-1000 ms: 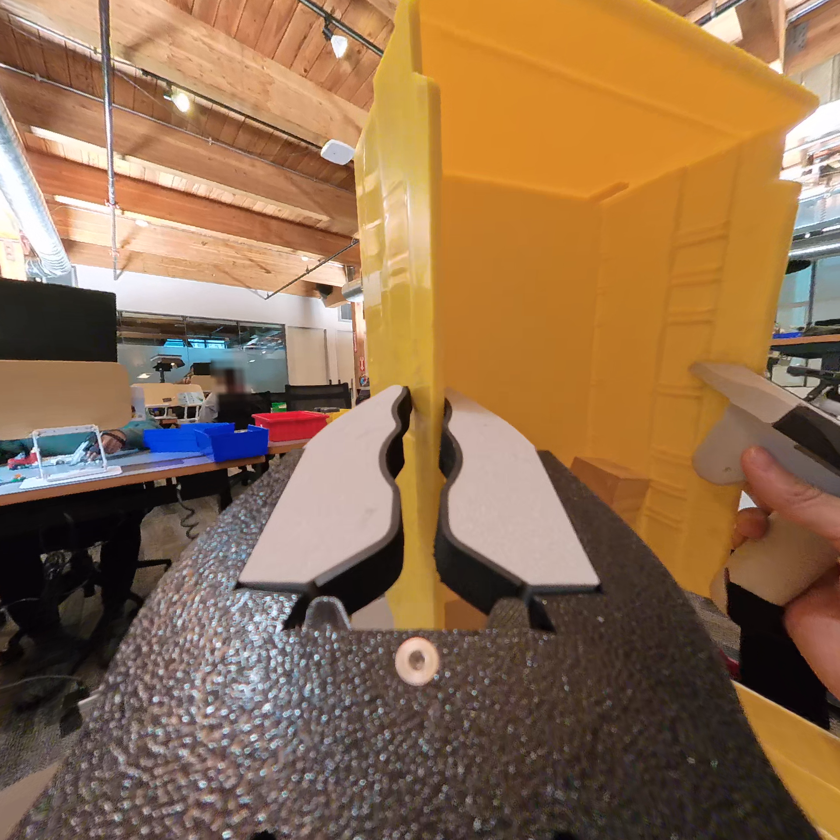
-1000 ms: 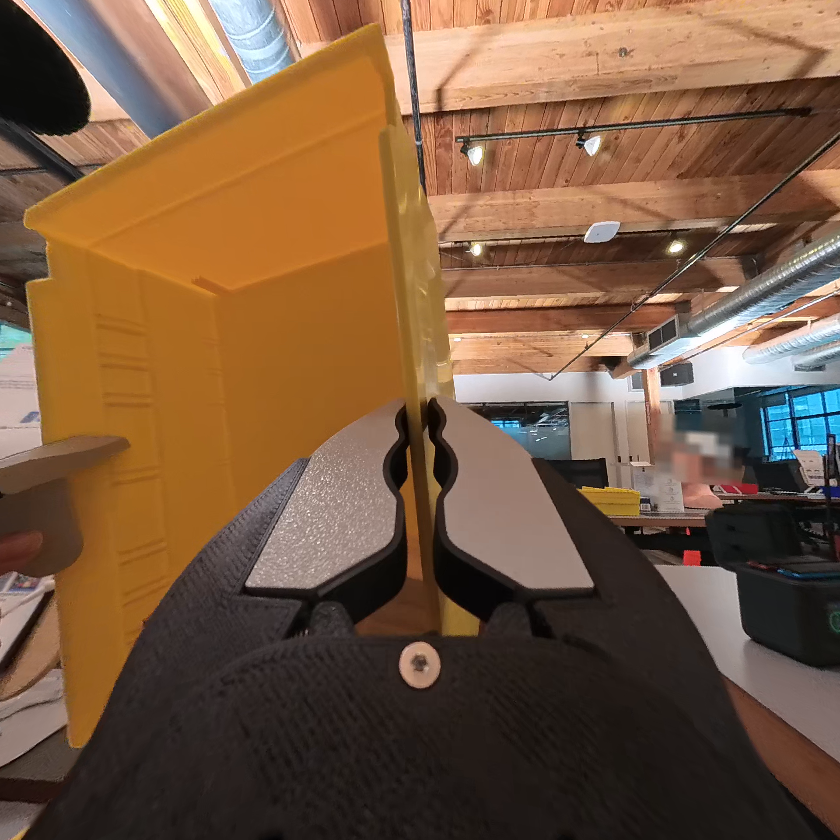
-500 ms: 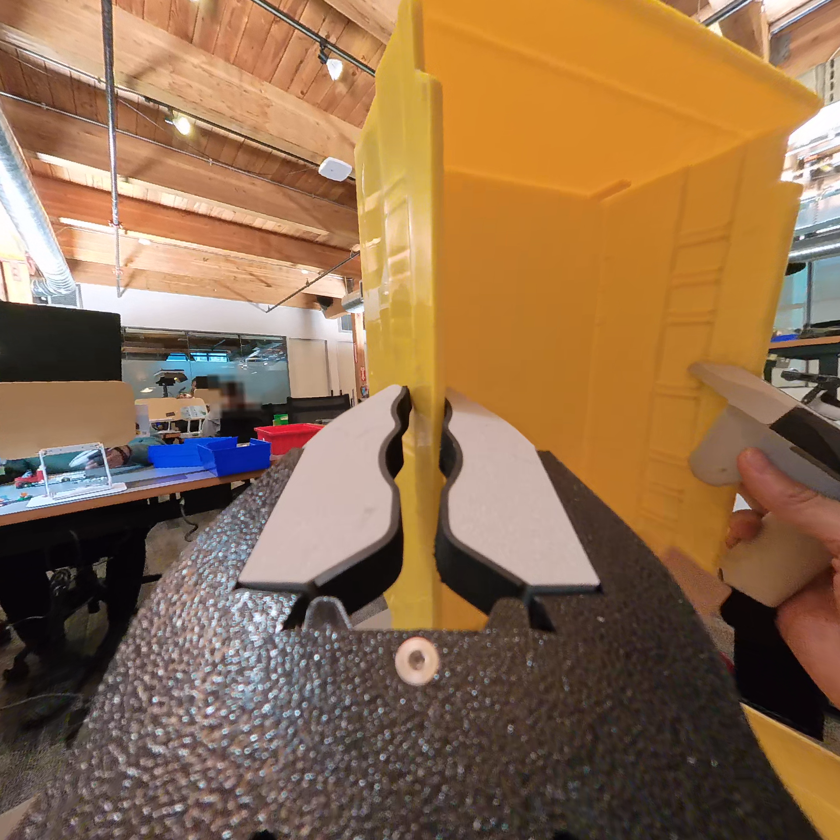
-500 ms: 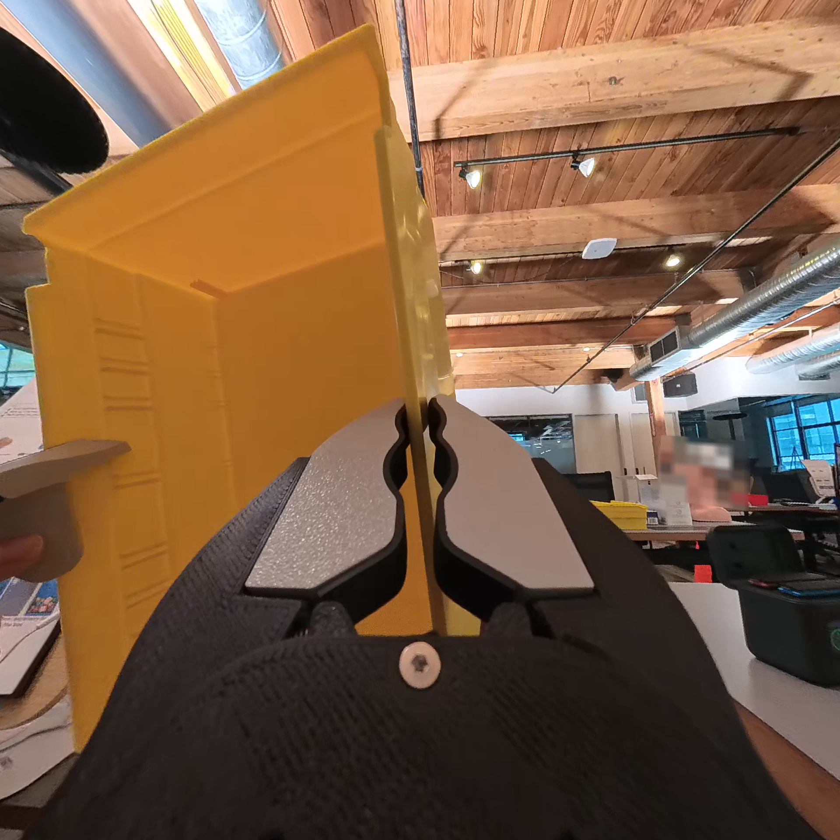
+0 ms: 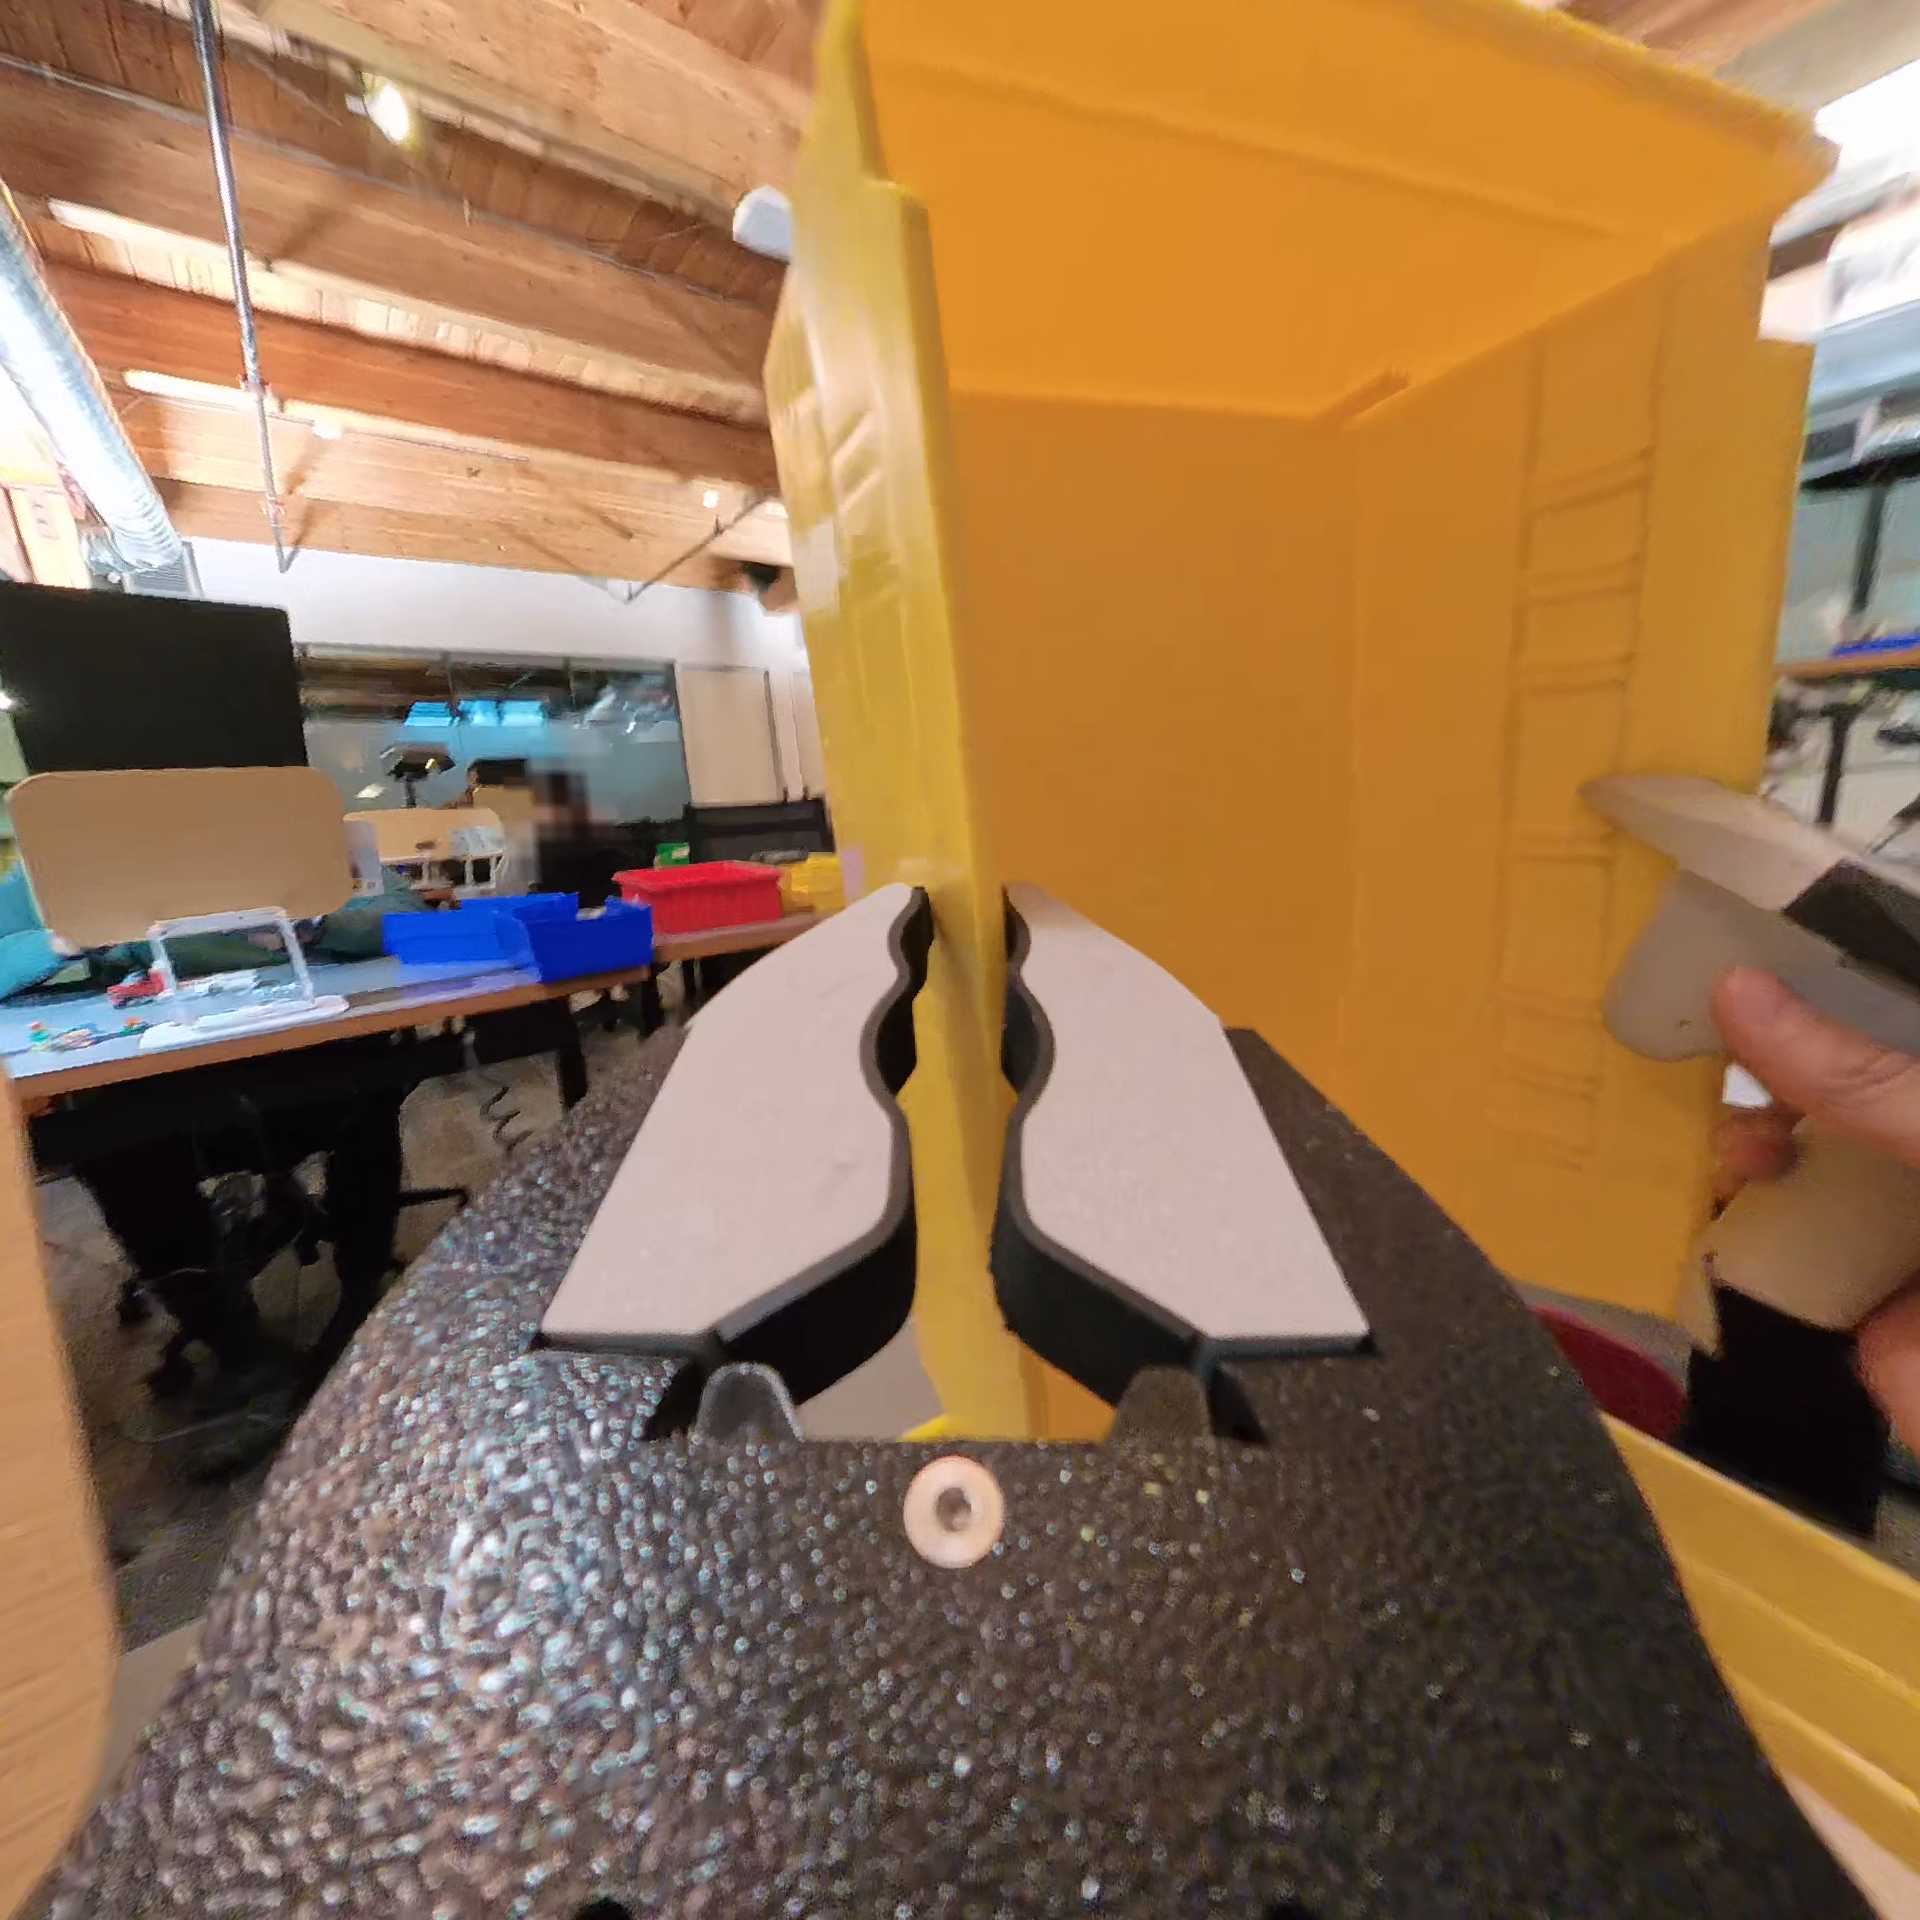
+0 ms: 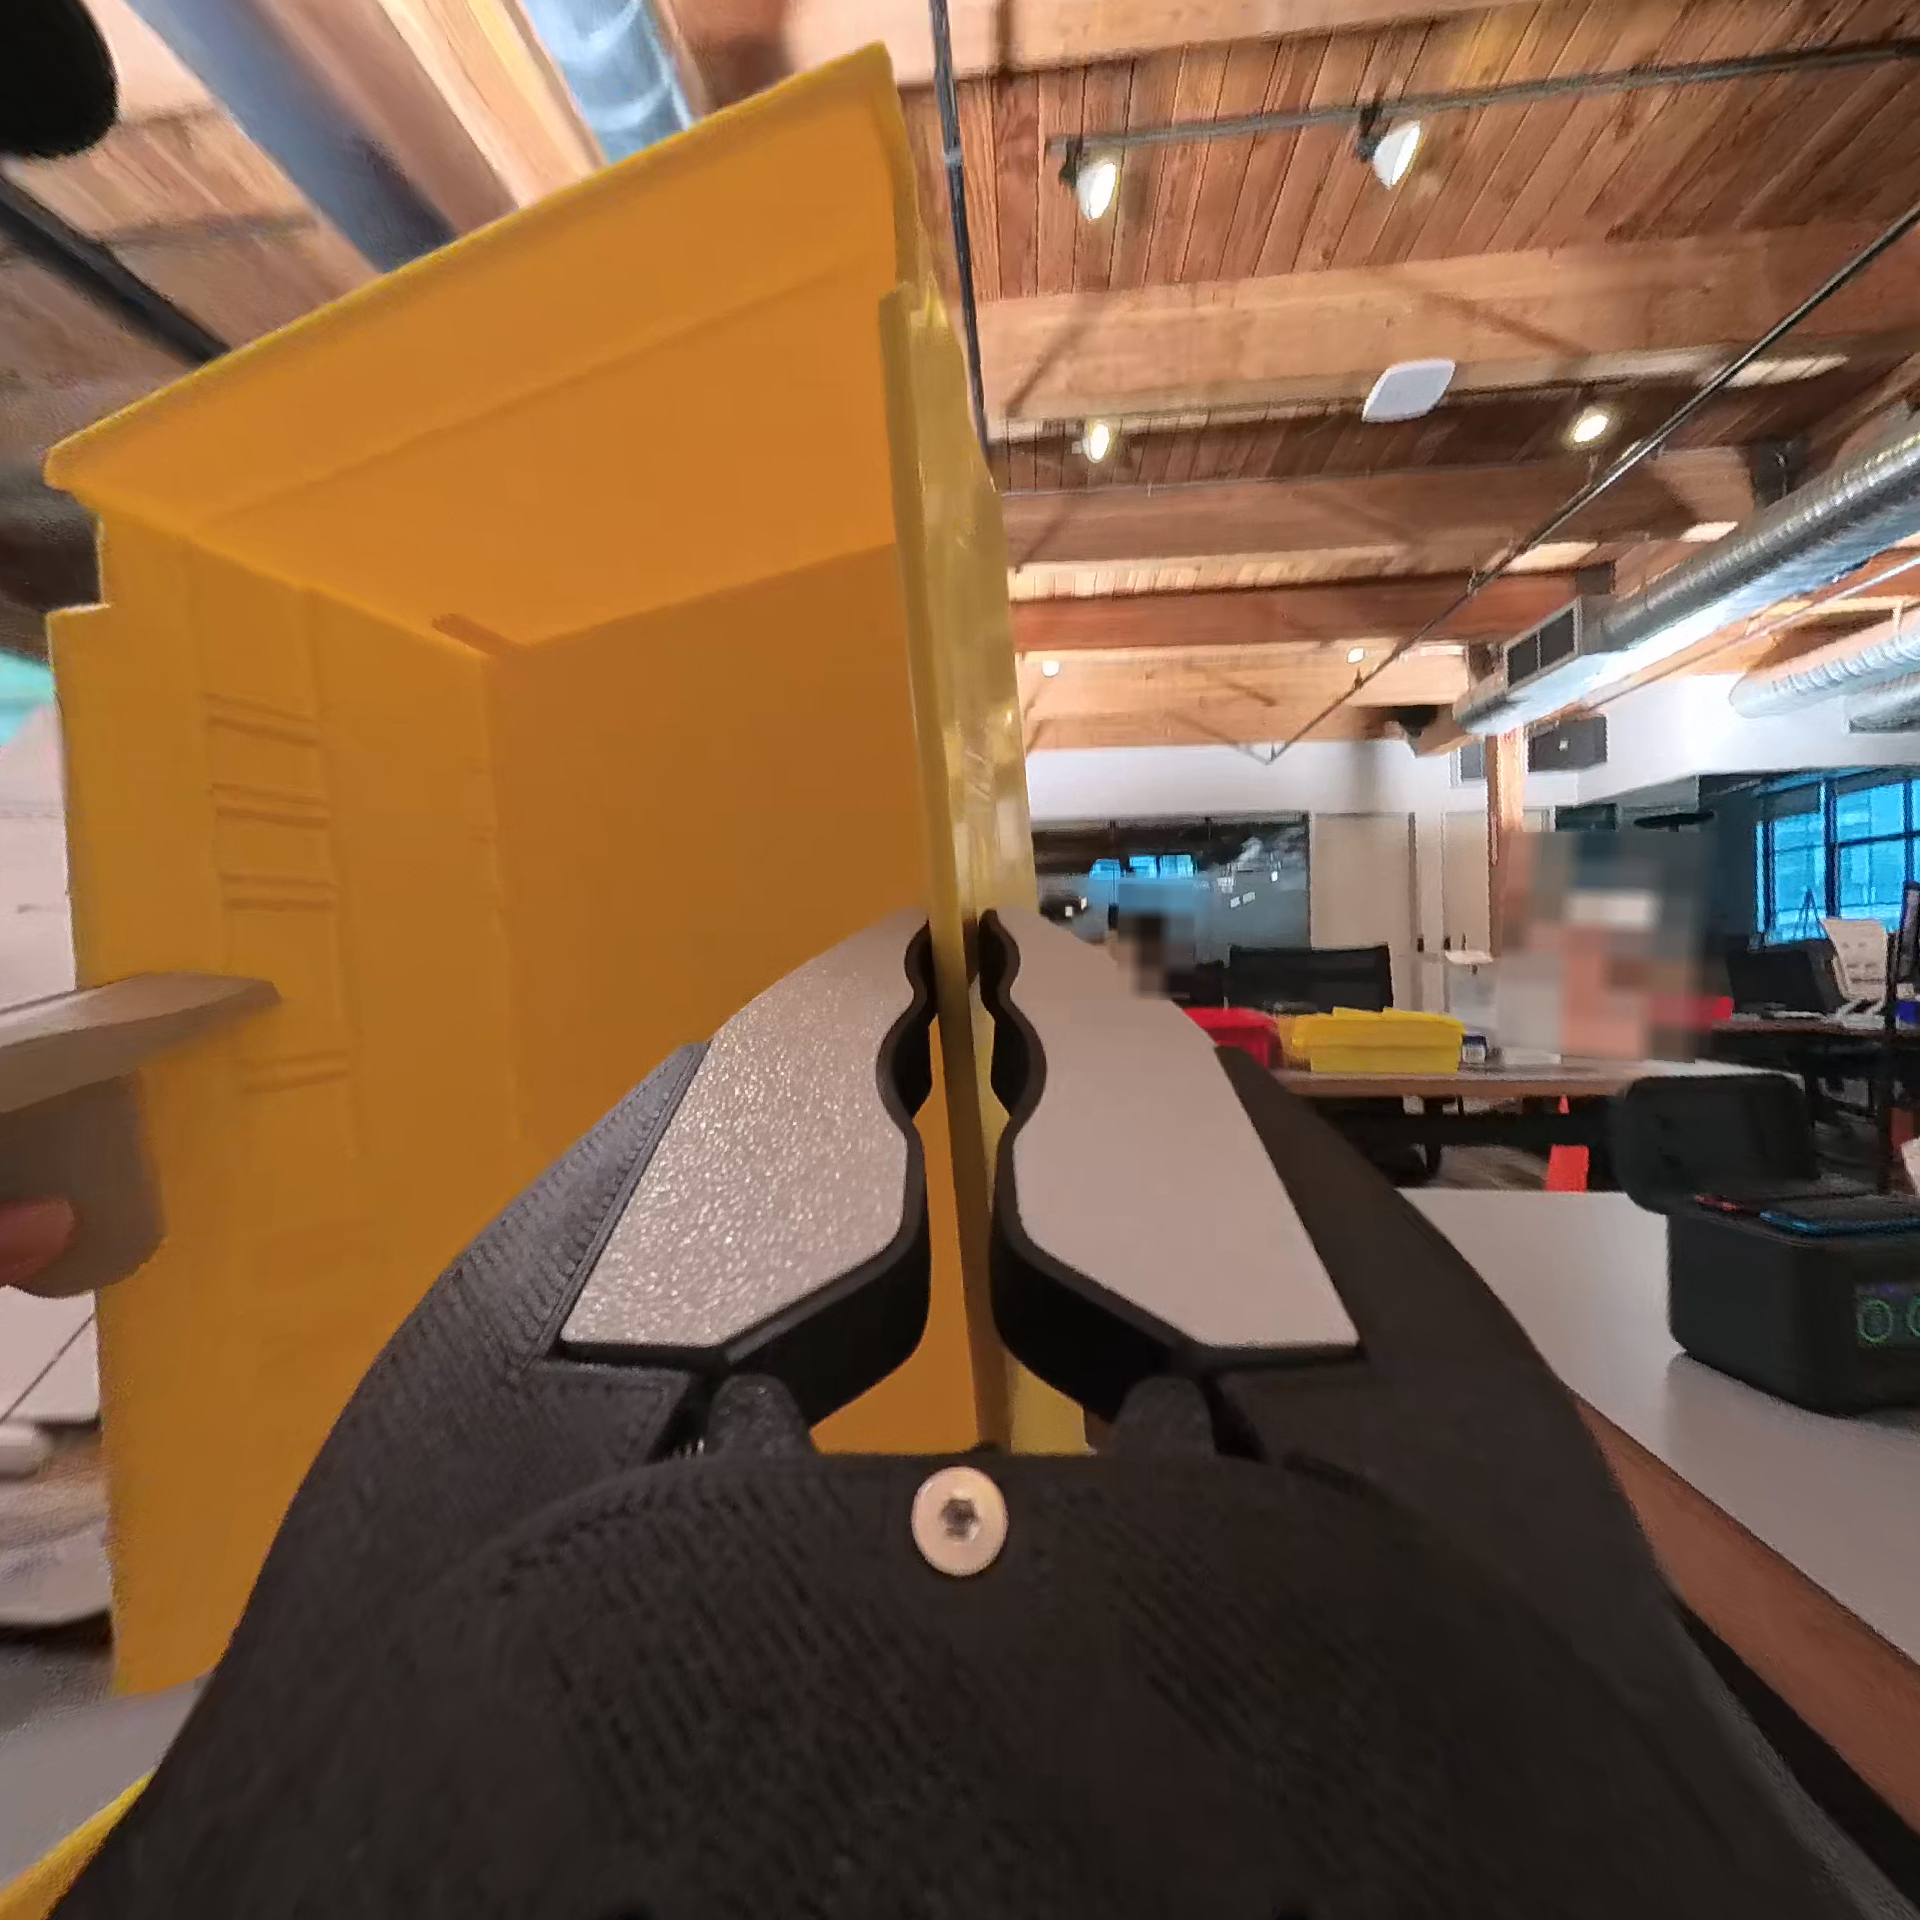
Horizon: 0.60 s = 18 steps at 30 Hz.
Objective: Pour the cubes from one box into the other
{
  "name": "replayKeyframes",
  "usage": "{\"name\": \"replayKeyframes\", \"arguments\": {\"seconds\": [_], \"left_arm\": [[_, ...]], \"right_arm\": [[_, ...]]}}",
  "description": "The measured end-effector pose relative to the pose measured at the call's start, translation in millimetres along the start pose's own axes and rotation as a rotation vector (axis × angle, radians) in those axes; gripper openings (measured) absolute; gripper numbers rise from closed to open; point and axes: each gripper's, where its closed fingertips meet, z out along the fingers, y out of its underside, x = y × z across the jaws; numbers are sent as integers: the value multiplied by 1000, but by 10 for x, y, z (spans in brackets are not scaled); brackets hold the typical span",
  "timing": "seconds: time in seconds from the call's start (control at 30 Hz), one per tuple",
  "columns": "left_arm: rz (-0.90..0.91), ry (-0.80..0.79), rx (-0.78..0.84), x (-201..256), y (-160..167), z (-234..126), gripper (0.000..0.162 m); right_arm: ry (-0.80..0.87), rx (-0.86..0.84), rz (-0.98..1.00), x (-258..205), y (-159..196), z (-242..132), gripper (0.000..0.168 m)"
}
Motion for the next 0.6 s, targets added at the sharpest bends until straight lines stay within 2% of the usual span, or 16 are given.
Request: {"name": "replayKeyframes", "arguments": {"seconds": [0.13,0.27,0.43,0.6], "left_arm": [[10,-56,-161,-144,-121,-159,8],[-37,-124,-329,-396,-334,-566,5],[53,-260,-402,-934,-761,-1326,4],[114,-427,-534,-1824,-1085,-2318,4]], "right_arm": [[-40,-229,-66,-262,-149,4,7],[-46,-465,-154,-768,-317,-140,7],[-83,-492,-79,-1718,-475,-200,7],[-264,-583,-5,-3030,-249,-176,8]]}}
